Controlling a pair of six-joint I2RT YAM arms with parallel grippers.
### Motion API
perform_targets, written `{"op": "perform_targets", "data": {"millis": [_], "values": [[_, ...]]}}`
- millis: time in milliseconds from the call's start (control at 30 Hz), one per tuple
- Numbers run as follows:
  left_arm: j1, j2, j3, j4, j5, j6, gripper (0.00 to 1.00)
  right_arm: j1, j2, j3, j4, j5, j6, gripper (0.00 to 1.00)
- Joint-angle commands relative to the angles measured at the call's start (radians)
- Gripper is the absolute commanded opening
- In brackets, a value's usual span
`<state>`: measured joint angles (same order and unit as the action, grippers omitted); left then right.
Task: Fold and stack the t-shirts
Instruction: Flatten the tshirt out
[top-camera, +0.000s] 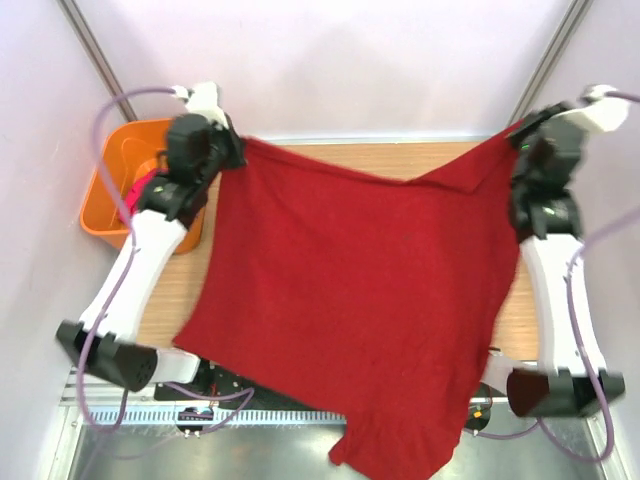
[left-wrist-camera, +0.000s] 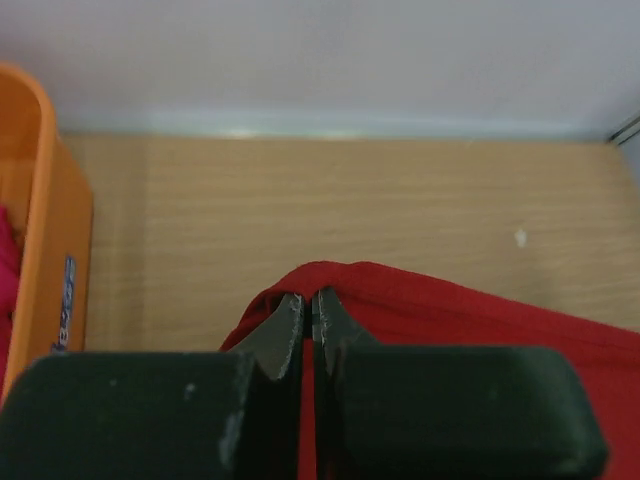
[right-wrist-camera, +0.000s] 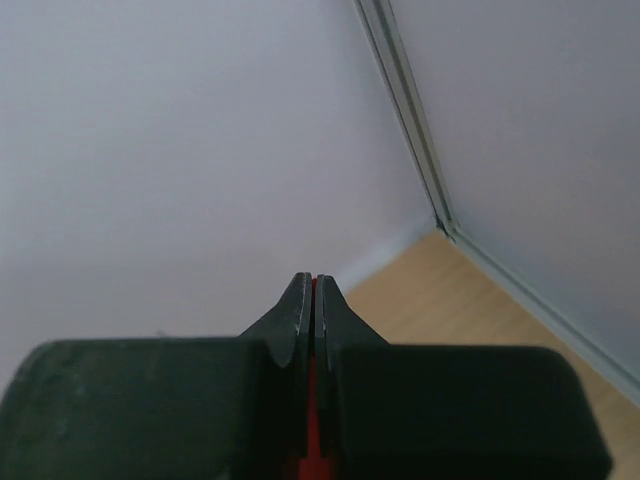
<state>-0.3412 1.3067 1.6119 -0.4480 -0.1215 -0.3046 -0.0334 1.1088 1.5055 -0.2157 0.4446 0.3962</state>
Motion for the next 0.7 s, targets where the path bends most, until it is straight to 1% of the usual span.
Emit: {"op": "perform_targets", "data": {"millis": [0, 33, 67, 100, 133, 167, 200, 233, 267, 300, 333, 367, 433, 533, 667], "values": [[0.042, 0.023, -0.127, 0.242, -0.009, 0.022, 0.00, 0.003, 0.031, -0.157, 0.178, 0.043, 0.026, 0.01], [0.051, 0.049, -0.188, 0.317, -0.003, 0.025, 0.00, 0.003, 0.070, -0.192, 0.206, 0.036, 0.032, 0.01], [0.057, 0.122, -0.210, 0.347, 0.006, 0.042, 0.00, 0.003, 0.091, -0.249, 0.228, 0.036, 0.036, 0.01], [0.067, 0.165, -0.225, 0.394, 0.011, 0.047, 0.00, 0.003, 0.117, -0.275, 0.292, 0.039, 0.036, 0.01], [0.071, 0.218, -0.233, 0.410, 0.017, 0.050, 0.00, 0.003, 0.140, -0.300, 0.320, 0.042, 0.036, 0.01], [0.076, 0.311, -0.228, 0.422, 0.031, 0.053, 0.00, 0.001, 0.204, -0.323, 0.340, 0.042, 0.032, 0.01], [0.093, 0.365, -0.219, 0.428, 0.058, 0.021, 0.00, 0.003, 0.236, -0.324, 0.364, 0.042, 0.026, 0.01], [0.103, 0.411, -0.207, 0.468, 0.097, 0.000, 0.00, 0.001, 0.271, -0.320, 0.368, 0.042, 0.021, 0.01], [0.114, 0.454, -0.198, 0.486, 0.115, -0.022, 0.00, 0.001, 0.345, -0.295, 0.365, 0.039, 0.010, 0.01], [0.129, 0.548, -0.185, 0.505, 0.150, -0.062, 0.00, 0.001, 0.374, -0.285, 0.374, 0.034, 0.003, 0.01], [0.163, 0.700, -0.059, 0.503, 0.262, -0.108, 0.00, 0.001, 0.510, -0.212, 0.363, 0.008, -0.019, 0.01], [0.163, 0.701, -0.058, 0.503, 0.263, -0.108, 0.00, 0.001, 0.511, -0.211, 0.363, 0.008, -0.019, 0.01], [0.180, 0.761, -0.003, 0.486, 0.285, -0.120, 0.00, 0.001, 0.592, -0.137, 0.333, -0.009, -0.031, 0.01], [0.197, 0.847, 0.092, 0.474, 0.329, -0.133, 0.00, 0.001, 0.649, -0.077, 0.296, -0.015, -0.023, 0.01], [0.214, 0.898, 0.166, 0.451, 0.365, -0.139, 0.00, 0.001, 0.645, -0.045, 0.222, -0.024, 0.022, 0.01]]}}
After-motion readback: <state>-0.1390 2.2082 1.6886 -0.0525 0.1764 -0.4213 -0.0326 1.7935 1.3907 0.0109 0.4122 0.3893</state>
